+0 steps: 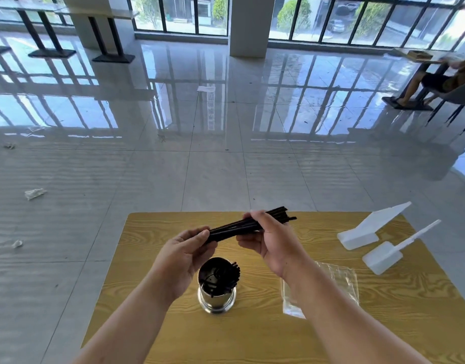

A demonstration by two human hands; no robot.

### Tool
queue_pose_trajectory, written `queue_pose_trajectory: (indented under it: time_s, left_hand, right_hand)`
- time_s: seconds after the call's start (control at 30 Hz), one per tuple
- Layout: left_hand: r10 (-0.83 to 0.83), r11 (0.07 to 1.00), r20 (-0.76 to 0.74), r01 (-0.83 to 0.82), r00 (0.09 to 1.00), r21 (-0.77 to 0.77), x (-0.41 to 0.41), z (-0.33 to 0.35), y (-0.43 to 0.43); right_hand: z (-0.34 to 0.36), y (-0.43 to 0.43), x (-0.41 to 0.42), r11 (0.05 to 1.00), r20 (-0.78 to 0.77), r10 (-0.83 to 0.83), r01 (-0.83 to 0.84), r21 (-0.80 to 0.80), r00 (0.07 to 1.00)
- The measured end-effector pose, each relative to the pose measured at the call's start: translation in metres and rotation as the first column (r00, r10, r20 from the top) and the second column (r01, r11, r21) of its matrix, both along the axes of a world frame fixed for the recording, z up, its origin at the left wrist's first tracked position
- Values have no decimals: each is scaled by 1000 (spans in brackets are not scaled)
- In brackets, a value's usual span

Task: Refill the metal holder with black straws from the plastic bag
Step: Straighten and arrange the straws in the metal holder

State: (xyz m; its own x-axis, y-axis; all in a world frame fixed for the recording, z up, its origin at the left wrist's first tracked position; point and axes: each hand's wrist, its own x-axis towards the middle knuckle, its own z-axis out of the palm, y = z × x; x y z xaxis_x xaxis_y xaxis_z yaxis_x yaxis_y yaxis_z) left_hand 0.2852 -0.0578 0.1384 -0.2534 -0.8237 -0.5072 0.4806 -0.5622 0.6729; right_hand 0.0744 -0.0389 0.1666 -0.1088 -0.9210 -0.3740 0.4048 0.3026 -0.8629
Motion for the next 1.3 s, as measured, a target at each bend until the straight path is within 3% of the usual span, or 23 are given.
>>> queue_pose_trajectory:
  time_s: [0.03, 0.1, 0.17, 0.23, 0.43, 0.63, 0.7, 0.83, 1.13, 1.3]
  left_hand:
    - [-52, 999, 72, 52, 996, 8, 2, -9, 1]
    - [-171, 982, 357, 188, 918, -11, 8, -26, 4]
    - [-197, 958, 637, 286, 745, -38, 16, -40, 6]
    - [-174, 940, 776, 338, 607, -54, 22, -49, 8]
    - [-271, 787, 913, 617, 304, 28, 24, -63, 11]
    - [-226, 616, 970, 784, 87, 73, 16, -78, 19]
    - [-147, 587, 989, 807, 27, 65, 10, -80, 21]
    - [-72, 551, 997, 834, -5, 44, -5, -80, 21]
    - [143, 471, 987, 882, -75, -1, -11, -71, 10]
    - [165, 446, 983, 895, -85, 3, -10, -65, 5]
  right_hand:
    - [-2, -1, -1, 1000, -135, 3, -7, -26, 991]
    - [-7, -1, -2, 996, -401, 32, -60, -58, 916]
    - [-14, 1, -1, 987, -605, 108, -160, -32, 789]
    - [-24, 3, 3, 971, -698, 173, -240, 2, 694]
    - [-58, 10, 20, 911, -762, 317, -404, 80, 565]
    - [-75, 23, 9, 959, -829, 228, -264, 102, 511]
    - [-81, 27, 9, 947, -804, 294, -268, 175, 516]
    - [-91, 31, 17, 897, -693, 431, -356, 261, 578]
    - [-94, 31, 19, 908, -725, 399, -355, 224, 562]
    - [-91, 32, 17, 911, -754, 387, -345, 224, 531]
